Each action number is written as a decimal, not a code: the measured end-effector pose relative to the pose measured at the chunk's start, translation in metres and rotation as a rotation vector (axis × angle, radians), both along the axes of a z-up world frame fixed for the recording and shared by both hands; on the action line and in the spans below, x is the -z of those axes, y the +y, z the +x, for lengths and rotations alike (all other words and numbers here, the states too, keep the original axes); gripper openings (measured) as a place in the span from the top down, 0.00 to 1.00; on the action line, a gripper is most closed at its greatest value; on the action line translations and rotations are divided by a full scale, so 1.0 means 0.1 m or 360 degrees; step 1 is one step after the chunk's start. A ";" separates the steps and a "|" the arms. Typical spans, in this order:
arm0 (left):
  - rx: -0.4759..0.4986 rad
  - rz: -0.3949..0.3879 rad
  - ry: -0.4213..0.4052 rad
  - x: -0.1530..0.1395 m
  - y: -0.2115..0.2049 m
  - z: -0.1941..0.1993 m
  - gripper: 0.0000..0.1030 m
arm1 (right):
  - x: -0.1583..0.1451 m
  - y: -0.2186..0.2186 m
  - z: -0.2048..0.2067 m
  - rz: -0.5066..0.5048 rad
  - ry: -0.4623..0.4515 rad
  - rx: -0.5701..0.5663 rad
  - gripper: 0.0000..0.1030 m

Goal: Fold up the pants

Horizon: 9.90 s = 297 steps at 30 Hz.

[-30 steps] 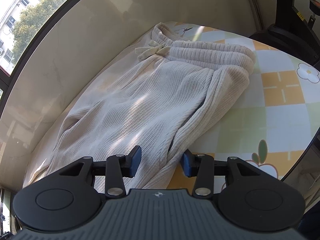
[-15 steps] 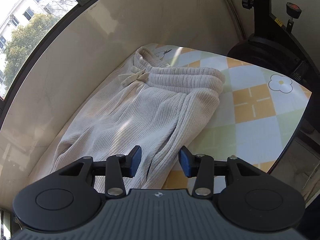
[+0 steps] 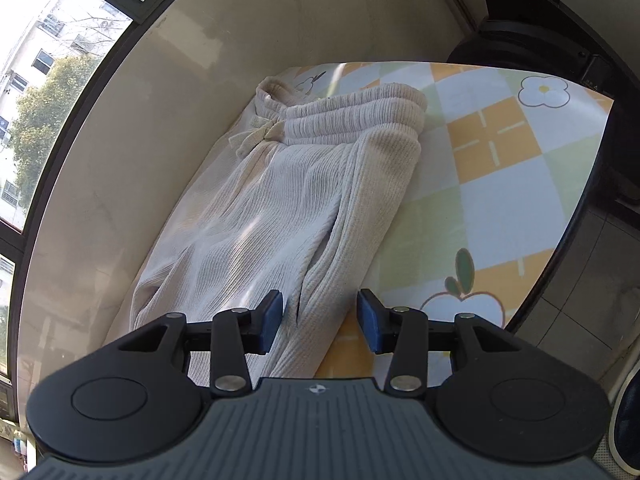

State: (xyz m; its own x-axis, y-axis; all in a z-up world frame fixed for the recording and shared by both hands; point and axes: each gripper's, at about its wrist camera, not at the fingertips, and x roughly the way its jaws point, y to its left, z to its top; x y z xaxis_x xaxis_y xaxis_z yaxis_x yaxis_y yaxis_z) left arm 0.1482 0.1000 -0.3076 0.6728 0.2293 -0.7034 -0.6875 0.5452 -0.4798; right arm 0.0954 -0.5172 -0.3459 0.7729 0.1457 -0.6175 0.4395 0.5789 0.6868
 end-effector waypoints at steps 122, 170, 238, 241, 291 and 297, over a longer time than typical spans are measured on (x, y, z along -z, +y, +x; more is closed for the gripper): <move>0.0948 -0.0024 -0.0089 0.28 -0.88 4.56 0.48 | -0.62 -0.17 2.32 -0.0603 0.0046 0.0232 0.43; 0.0916 -0.0254 0.0088 0.35 -0.94 2.58 0.39 | -0.30 -0.35 2.10 -0.0611 0.0298 0.0270 0.46; 0.0007 -0.0059 0.0231 0.68 0.86 2.19 0.92 | -0.41 1.19 1.61 -0.0233 0.0249 -0.0121 0.78; -0.0060 -0.0100 0.0240 0.69 0.82 1.83 0.92 | -0.42 1.11 1.52 -0.0231 0.0248 -0.0148 0.79; 0.0736 0.0282 0.0215 -0.10 0.27 1.28 0.93 | -0.82 1.96 0.82 -0.0607 0.0049 -0.0487 0.65; 0.0657 0.0335 0.0134 -0.30 0.92 1.66 0.93 | -0.86 2.37 0.96 -0.0637 0.0061 -0.0541 0.65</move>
